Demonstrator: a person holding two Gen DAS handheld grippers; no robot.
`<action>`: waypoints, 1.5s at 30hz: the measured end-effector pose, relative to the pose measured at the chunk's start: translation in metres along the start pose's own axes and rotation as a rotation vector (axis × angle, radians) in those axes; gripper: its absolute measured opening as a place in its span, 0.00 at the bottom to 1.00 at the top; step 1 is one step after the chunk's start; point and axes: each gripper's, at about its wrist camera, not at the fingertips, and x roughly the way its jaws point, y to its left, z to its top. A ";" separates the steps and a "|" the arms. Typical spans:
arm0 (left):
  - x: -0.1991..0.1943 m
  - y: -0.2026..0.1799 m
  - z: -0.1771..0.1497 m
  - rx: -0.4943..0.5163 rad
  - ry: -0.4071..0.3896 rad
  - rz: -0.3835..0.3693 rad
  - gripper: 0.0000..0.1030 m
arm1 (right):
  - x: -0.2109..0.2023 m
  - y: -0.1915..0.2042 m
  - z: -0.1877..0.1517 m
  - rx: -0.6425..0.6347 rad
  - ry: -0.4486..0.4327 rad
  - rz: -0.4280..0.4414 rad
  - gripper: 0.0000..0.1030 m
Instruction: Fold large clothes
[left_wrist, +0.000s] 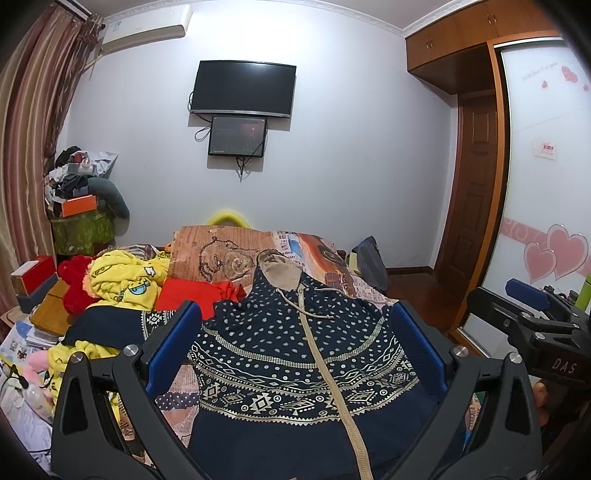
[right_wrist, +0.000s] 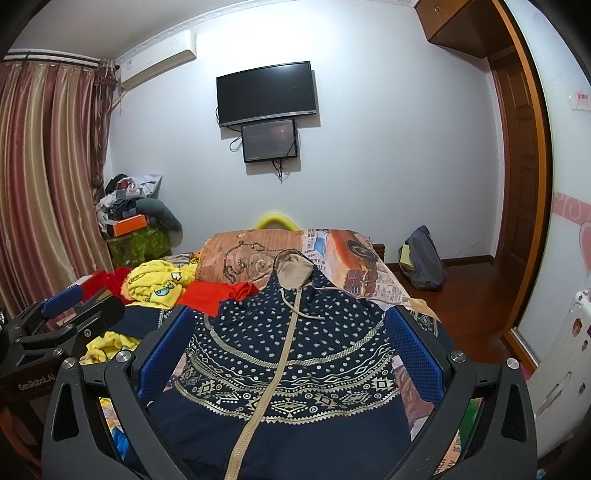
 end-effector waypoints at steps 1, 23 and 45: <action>0.001 0.002 0.001 0.000 0.001 0.000 1.00 | 0.001 -0.001 0.000 0.001 0.002 -0.001 1.00; 0.136 0.101 -0.003 -0.106 0.188 0.100 1.00 | 0.137 -0.012 -0.002 0.069 0.206 0.027 1.00; 0.241 0.374 -0.106 -0.596 0.565 0.220 0.91 | 0.327 -0.028 -0.050 -0.044 0.645 0.038 1.00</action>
